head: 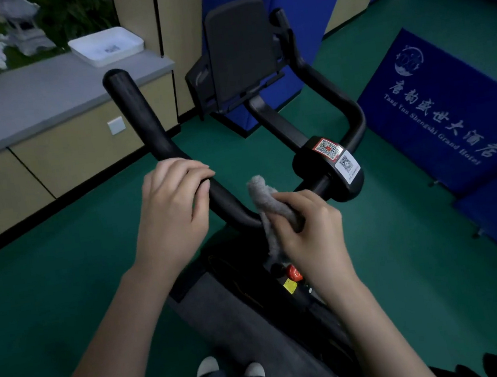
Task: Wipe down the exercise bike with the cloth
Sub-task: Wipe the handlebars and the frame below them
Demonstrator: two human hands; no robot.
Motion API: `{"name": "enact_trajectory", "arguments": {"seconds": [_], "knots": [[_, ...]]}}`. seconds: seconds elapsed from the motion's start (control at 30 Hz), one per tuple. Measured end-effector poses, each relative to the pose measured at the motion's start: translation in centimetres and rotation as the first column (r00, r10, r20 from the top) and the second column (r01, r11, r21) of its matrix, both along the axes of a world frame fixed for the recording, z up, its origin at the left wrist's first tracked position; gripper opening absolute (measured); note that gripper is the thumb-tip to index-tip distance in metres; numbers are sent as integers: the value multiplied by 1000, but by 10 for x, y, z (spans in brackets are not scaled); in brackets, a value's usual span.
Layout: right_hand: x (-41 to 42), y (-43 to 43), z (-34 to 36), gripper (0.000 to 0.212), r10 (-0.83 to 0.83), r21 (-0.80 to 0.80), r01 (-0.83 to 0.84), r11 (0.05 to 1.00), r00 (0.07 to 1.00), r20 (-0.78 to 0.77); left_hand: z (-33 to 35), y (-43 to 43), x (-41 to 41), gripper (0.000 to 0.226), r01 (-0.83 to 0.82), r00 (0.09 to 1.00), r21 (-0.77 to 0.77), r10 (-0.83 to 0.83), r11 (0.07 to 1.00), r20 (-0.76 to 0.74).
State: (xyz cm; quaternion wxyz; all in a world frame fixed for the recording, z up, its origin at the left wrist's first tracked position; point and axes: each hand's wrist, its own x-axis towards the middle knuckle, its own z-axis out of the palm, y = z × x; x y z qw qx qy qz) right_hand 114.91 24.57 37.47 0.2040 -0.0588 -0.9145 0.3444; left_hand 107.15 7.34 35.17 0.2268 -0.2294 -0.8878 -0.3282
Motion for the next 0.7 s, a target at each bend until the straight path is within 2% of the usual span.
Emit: {"name": "enact_trajectory", "arguments": {"seconds": [0.2, 0.4, 0.7], "knots": [[6, 22, -7, 24, -178, -95, 171, 981, 982, -69, 11, 15, 6, 17, 90, 996, -44, -91, 995, -9], [16, 40, -10, 18, -355, -298, 310, 903, 928, -109, 15, 30, 11, 15, 183, 983, -58, -185, 981, -20], [44, 42, -18, 16, -277, -401, 240, 884, 960, -36, 13, 30, 34, 17, 181, 983, -56, -180, 982, 25]]}}
